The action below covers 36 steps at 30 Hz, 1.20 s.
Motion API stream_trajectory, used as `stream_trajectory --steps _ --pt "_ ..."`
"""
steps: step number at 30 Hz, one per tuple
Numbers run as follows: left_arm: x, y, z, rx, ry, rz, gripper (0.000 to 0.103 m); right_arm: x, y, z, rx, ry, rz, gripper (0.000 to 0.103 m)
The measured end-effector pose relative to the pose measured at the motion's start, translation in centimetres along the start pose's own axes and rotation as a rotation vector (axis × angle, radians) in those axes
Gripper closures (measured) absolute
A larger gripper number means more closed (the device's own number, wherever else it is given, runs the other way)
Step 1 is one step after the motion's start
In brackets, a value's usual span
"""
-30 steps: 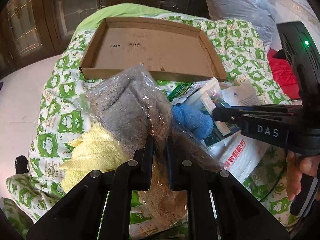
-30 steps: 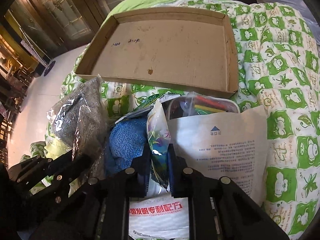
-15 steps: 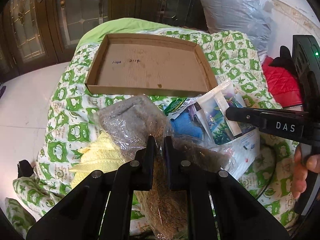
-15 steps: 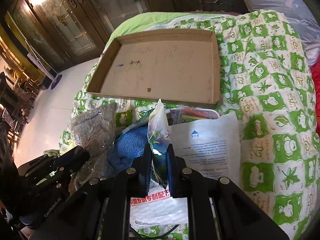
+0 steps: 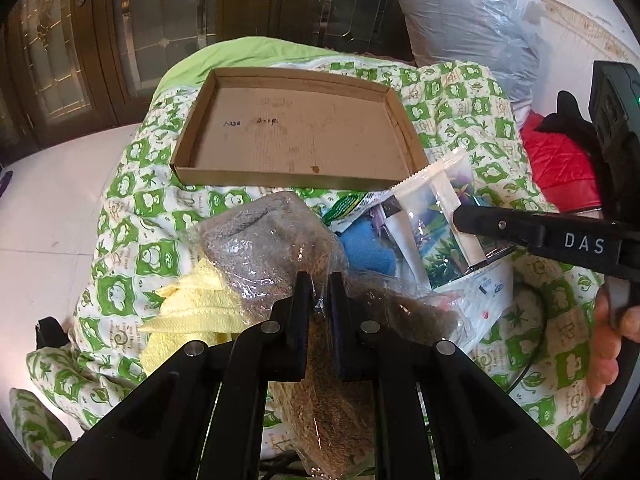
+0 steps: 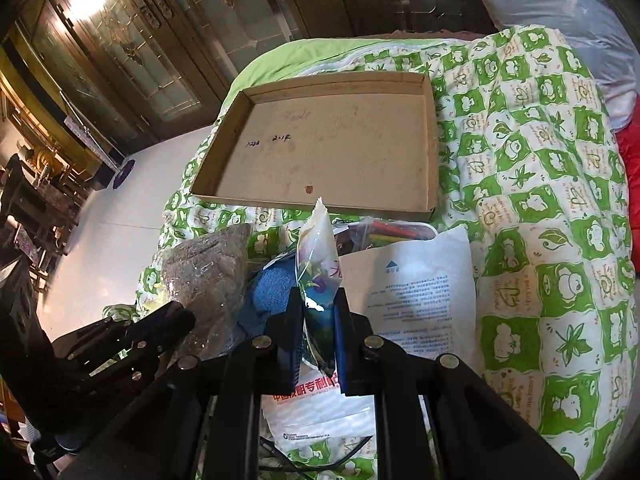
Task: Organize soft objects
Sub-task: 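Carry the grey towel bag and sachet into the cardboard tray and open both grippers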
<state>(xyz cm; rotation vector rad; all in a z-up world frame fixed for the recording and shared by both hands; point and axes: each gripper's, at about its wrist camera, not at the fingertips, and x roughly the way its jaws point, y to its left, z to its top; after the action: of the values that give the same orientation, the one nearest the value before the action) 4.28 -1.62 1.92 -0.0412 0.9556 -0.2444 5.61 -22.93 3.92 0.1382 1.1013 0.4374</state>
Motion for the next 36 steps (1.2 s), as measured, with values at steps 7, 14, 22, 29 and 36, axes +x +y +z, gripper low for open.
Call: stream_trajectory --steps 7,14,22,29,36 --pt "-1.2 0.0 1.6 0.026 -0.039 0.013 0.095 -0.5 -0.1 0.4 0.007 -0.022 0.005 0.091" --pt "-1.8 0.0 4.4 0.081 -0.072 0.046 0.095 -0.3 -0.4 1.5 0.007 -0.022 -0.001 0.091" --pt "0.3 0.6 8.7 0.123 -0.076 0.086 0.095 0.9 -0.4 4.6 0.002 -0.013 -0.022 0.091" --pt "3.7 2.3 11.6 0.099 -0.065 0.110 0.095 3.3 -1.0 8.3 0.036 -0.021 -0.042 0.091" --pt "7.1 3.9 13.7 0.083 -0.050 0.117 0.095 7.3 -2.4 10.9 0.087 0.001 -0.051 0.091"
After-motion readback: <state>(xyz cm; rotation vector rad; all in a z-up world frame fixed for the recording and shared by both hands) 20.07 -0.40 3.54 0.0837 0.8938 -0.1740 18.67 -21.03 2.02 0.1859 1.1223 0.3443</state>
